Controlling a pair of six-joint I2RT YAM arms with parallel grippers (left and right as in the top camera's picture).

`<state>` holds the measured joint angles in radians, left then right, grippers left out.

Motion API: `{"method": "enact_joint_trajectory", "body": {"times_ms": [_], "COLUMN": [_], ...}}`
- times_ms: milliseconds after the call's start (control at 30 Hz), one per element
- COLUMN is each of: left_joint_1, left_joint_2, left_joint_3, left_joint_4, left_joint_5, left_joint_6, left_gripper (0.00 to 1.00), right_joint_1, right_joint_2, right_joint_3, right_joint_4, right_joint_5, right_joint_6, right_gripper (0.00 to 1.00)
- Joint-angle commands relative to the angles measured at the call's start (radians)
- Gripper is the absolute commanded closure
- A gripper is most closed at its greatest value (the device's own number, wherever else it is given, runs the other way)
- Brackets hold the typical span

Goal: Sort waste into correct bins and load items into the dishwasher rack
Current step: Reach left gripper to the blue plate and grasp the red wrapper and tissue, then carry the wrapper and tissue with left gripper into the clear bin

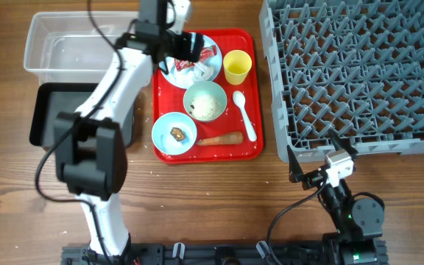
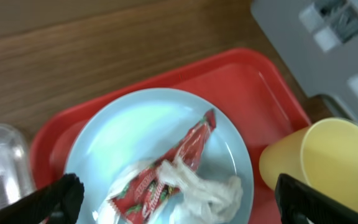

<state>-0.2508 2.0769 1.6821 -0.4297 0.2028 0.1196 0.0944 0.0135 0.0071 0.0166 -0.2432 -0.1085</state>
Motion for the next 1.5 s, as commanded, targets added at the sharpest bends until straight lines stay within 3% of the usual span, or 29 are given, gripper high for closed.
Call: {"method": "enact_joint_trajectory", "body": {"times_ms": [0,200,367,467,567,633,767,1033,1200,1467], "left_joint_1": [-0.037,-0.037,-0.037,-0.037,-0.037,-0.037,-0.031,0.024,0.096,0.278], "left_joint_2": [0.088,0.168,0.212,0.229,0.241,0.243,0.205,-0.048,-0.150,-0.027], "left_joint_3": [0.022,0.022,0.021,0.021,0.021,0.021,0.032,0.119,0.119,0.118], "left_joint_4": [0.038,0.008,0.006,0.008,0.003,0.005,0.038,0.020,-0.012,-0.080], "left_joint_5": [-0.076,-0.077,-0.077,-0.073,-0.073,-0.073,-0.080,-0.122,-0.258,-0.275], "left_joint_6": [0.087,0.086,0.086,0.086,0.086,0.086,0.048,-0.081,-0.083,-0.072], "left_gripper": [0.00,0.00,0.14,0.34,0.82,0.96,0.96,0.96,0.96,0.96], "right_joint_1": [-0.005,-0.005,-0.005,-0.005,-0.005,-0.005,-0.005,-0.005,-0.005,-0.005], "right_joint_2": [-0.009,-0.009,-0.009,-0.009,-0.009,-0.009,-0.009,-0.009,-0.009,-0.009], "right_joint_3": [-0.001,-0.001,-0.001,-0.001,-0.001,-0.001,-0.001,-0.001,-0.001,-0.001], "right_joint_4": [0.005,0.005,0.005,0.005,0.005,0.005,0.005,0.005,0.005,0.005], "right_joint_5": [-0.014,-0.014,-0.014,-0.014,-0.014,-0.014,-0.014,-0.014,-0.014,-0.014], "right_joint_6": [0.004,0.004,0.004,0.004,0.003,0.004,0.004,0.003,0.004,0.004], "right_gripper": [0.00,0.00,0.00,0.00,0.00,0.00,0.00,0.00,0.00,0.00]}}
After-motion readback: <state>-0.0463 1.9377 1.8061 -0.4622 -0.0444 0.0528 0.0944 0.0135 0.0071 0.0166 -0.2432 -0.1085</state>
